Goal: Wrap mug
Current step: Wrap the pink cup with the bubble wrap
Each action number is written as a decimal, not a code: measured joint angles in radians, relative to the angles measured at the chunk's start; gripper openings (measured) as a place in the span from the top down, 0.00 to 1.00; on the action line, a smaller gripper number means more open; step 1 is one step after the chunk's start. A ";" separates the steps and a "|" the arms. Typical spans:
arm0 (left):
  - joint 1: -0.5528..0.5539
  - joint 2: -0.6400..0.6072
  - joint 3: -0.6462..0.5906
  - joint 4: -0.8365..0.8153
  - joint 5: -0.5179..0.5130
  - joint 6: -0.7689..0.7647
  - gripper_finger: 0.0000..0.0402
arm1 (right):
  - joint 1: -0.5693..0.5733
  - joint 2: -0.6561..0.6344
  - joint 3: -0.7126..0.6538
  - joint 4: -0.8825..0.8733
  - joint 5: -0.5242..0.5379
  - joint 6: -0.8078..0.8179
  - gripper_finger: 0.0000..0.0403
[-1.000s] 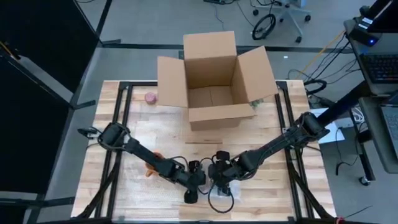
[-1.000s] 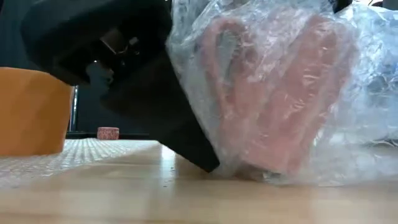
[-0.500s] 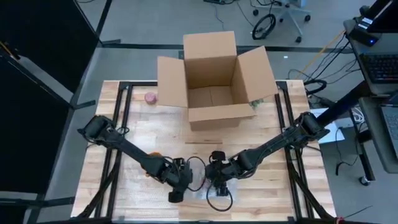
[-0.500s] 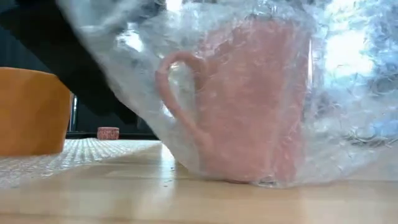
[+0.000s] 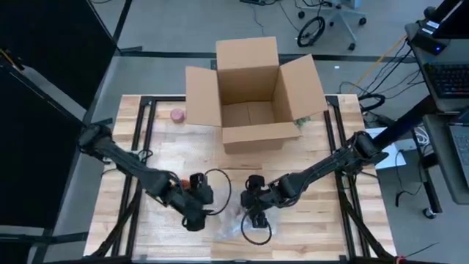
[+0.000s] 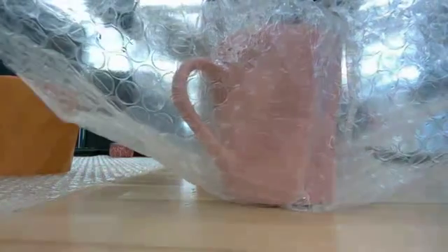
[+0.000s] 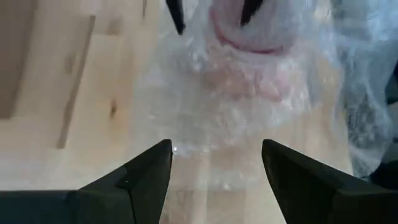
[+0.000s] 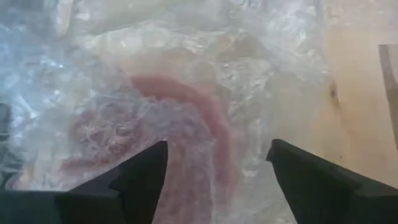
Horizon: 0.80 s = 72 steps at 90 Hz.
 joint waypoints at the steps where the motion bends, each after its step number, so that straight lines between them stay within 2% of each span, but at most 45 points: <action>1: -0.002 -0.002 0.000 -0.008 -0.004 -0.003 0.41 | 0.000 0.000 0.000 0.000 0.000 0.000 0.33; 15: -0.020 -0.008 -0.017 -0.104 -0.098 -0.031 0.41 | 0.000 0.000 0.000 0.000 0.000 -0.003 0.34; 30: -0.026 -0.009 -0.034 -0.012 -0.031 -0.039 0.41 | 0.000 0.000 0.000 -0.001 0.000 -0.003 0.34; 37: -0.054 -0.028 -0.032 0.080 -0.026 -0.038 0.41 | 0.000 0.000 0.000 -0.002 0.000 -0.003 0.34; 46: -0.094 -0.052 -0.023 0.294 -0.025 0.011 0.41 | 0.000 0.000 0.000 -0.002 0.000 -0.003 0.34; 56: -0.127 -0.030 -0.024 0.437 -0.038 0.061 0.41 | -0.004 0.000 0.000 -0.002 0.000 -0.003 0.34; 72: -0.093 0.083 -0.025 0.476 -0.092 0.010 0.41 | -0.004 0.000 0.000 -0.002 0.004 -0.003 0.34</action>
